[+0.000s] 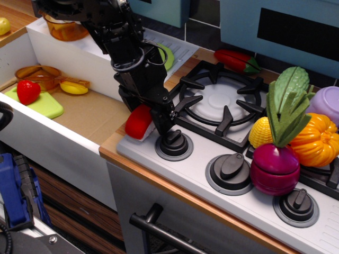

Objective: Put sushi on plate

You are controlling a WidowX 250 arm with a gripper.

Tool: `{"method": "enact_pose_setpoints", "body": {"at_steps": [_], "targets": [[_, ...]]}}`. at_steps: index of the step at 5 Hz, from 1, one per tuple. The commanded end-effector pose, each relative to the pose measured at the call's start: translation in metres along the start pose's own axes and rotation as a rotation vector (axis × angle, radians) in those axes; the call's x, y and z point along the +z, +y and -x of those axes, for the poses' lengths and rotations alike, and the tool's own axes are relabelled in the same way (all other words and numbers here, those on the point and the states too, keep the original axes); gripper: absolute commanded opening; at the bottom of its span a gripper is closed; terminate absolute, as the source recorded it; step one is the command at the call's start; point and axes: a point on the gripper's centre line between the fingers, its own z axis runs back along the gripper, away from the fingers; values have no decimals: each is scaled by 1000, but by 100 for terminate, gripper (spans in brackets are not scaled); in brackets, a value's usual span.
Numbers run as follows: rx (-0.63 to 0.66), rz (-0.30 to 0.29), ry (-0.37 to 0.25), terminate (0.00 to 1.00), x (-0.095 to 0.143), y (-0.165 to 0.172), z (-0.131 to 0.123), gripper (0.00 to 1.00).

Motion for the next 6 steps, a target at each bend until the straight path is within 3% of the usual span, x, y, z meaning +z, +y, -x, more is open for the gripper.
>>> {"method": "enact_pose_setpoints", "body": {"at_steps": [1,2,3,6], "targets": [[-36,-90,27,0,40,13,-10,0],[-100,-141,54,0,63,41,-21,0],[-145,-189,26,0,69,65,-44,0],[-151,-221,-110,0,43,100,-111,0]]}}
